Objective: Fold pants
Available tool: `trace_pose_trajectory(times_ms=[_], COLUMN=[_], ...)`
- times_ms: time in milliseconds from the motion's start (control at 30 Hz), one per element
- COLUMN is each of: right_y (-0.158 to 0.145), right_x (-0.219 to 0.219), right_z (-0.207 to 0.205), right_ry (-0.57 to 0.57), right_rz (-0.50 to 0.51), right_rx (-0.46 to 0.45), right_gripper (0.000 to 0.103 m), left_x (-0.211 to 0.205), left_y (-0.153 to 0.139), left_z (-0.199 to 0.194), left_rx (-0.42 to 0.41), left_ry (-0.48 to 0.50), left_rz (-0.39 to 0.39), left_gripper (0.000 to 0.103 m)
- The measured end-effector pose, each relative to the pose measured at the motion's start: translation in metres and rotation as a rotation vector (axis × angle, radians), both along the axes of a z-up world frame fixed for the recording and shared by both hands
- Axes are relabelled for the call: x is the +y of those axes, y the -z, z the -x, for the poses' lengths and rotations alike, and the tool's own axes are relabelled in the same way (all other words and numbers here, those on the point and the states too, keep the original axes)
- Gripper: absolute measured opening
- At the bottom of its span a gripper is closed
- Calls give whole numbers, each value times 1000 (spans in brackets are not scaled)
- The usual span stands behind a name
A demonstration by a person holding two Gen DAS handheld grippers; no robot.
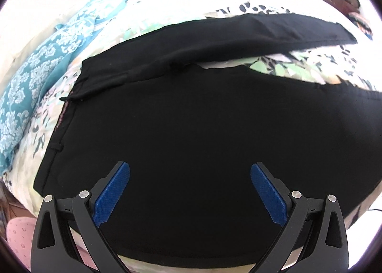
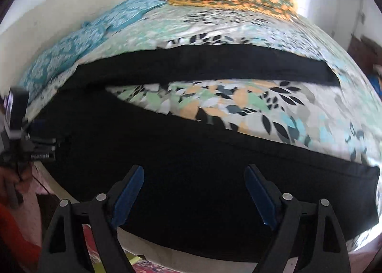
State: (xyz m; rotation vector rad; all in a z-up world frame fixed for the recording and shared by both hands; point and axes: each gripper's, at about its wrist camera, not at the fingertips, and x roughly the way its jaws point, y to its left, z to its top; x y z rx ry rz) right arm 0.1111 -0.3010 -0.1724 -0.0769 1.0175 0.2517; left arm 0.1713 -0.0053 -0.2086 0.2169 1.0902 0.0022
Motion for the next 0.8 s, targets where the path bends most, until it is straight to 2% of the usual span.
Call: trace_pose_trajectory(times_ms=[100,233,433,567,800], right_y=[13,23,38,39,46], right_x=[5,7,-5,-8,1], right_z=[-3,-4,-8,-9,-7], right_ry=[-20,-30,19,28,-2], right_rz=[12,45,21,13,69], right_rx=[41,51,127,134,142], right_gripper=[86,86,86,87,97], left_x=[2,9,13,15,16], left_y=[12,18,22,24,25], left_z=[1,-2,-2,-3,-3], left_rx=[47,80,95,95,99], left_ry=[-12,-46,-46,-45,-45], left_rz=[-5,50,80,77,77], left_gripper=[102,103,103,103,103])
